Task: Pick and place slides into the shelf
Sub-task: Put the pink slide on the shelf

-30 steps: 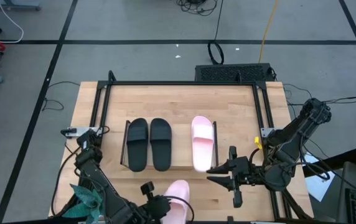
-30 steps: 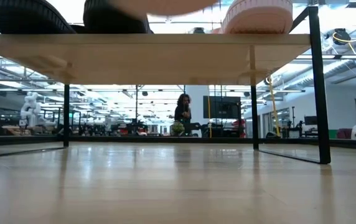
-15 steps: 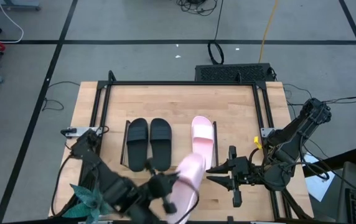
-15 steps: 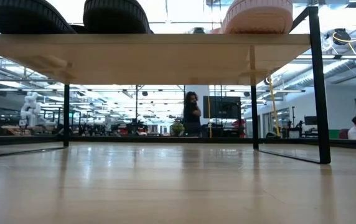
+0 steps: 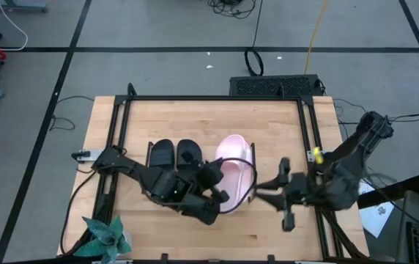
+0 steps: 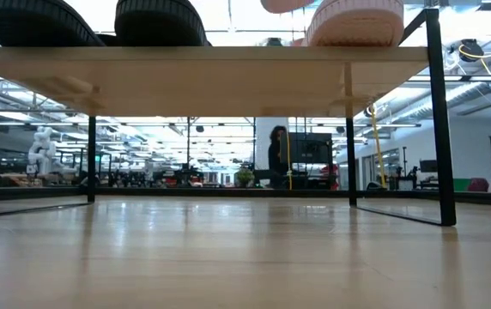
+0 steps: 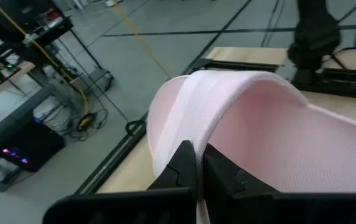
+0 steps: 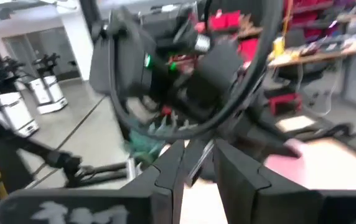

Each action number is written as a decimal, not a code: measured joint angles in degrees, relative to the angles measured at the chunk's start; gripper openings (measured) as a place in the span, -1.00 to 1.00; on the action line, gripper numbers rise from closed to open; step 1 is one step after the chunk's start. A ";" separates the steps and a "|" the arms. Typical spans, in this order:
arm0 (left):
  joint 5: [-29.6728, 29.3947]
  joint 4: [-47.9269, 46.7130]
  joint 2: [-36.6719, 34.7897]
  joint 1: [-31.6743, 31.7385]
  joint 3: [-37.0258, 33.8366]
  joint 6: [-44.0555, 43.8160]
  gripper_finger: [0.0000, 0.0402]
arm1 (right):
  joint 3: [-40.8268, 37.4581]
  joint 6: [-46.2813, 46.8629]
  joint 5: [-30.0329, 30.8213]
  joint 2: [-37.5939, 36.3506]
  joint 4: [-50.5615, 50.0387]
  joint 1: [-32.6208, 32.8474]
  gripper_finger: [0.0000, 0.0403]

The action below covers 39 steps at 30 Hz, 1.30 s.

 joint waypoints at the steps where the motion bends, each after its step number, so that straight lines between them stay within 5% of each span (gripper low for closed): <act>1: -0.07 -0.35 -0.02 0.39 0.00 -0.04 -1.00 | 0.00 -1.85 0.99 -1.12 0.16 0.14 -0.63; 14: -0.37 -11.54 0.07 2.93 -0.50 -10.30 -1.00 | 0.00 -14.14 2.25 -13.02 0.36 0.40 -0.63; 39: 0.31 -13.20 0.11 4.21 -10.54 -17.99 -1.00 | 0.00 -15.01 2.18 -13.16 -0.95 0.39 -0.63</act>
